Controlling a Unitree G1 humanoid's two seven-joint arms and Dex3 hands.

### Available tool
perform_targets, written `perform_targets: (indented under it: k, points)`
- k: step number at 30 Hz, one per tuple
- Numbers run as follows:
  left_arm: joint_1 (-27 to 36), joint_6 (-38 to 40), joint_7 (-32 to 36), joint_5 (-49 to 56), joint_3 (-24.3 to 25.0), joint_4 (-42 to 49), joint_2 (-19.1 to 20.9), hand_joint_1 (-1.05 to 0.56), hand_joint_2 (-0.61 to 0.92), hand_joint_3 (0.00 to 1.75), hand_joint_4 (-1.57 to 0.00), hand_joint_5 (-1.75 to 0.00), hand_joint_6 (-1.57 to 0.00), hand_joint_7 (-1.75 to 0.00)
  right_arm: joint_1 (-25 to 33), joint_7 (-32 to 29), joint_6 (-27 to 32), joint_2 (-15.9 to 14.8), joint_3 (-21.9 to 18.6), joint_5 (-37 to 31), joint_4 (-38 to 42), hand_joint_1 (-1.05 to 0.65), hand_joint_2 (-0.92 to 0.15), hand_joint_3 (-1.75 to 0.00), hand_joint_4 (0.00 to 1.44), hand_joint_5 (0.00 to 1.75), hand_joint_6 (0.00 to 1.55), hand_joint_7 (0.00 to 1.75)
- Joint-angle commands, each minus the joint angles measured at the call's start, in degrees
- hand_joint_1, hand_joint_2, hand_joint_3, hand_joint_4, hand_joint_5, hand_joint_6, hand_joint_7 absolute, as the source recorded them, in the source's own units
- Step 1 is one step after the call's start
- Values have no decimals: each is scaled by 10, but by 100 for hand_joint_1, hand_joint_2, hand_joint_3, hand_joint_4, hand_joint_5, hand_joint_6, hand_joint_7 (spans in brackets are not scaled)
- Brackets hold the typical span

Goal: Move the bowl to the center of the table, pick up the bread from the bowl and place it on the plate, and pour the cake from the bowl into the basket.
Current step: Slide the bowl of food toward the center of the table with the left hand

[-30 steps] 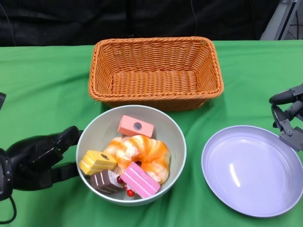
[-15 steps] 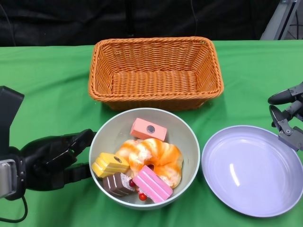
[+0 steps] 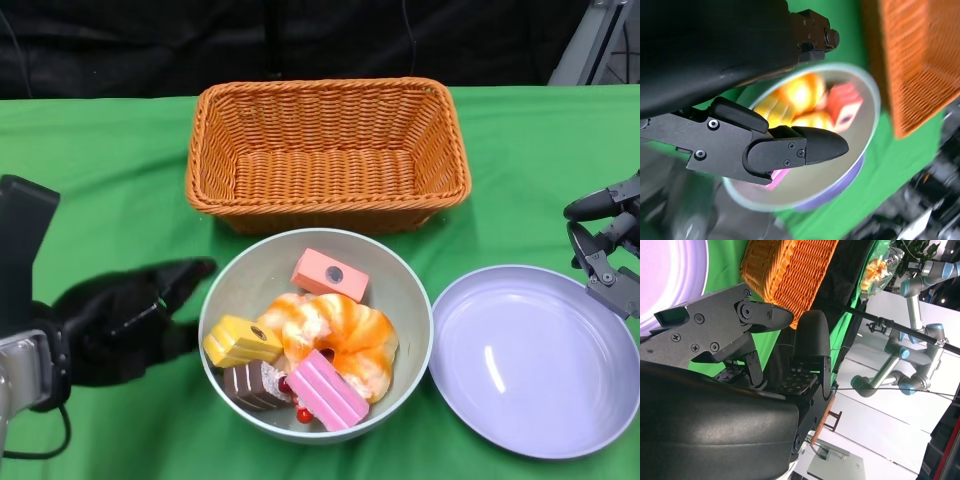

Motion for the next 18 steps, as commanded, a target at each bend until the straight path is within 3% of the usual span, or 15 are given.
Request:
perform_targets:
  k: [1,14,17,18]
  points:
    - [9,-49,16,20,12,13,9,-67,92,50,-1,0,0,0,0,-1,-3,-5,-3,2,-4,-14,-75,-53,74,156,69,123]
    - [41,-212,55,90,16,8,18,-63,92,41,-27,-11,-23,-6,3,24,-9,-9,-6,17,2,-16,-70,-59,76,151,71,119]
    - [52,-291,89,120,24,26,14,-56,92,35,-43,-12,-38,-6,7,39,-6,-10,-4,26,-5,-13,-70,-60,75,150,71,117]
    - [55,-322,101,133,26,37,13,-47,92,31,-62,-13,-55,-7,9,42,-7,-11,-2,25,-7,-10,-71,-62,75,148,71,116]
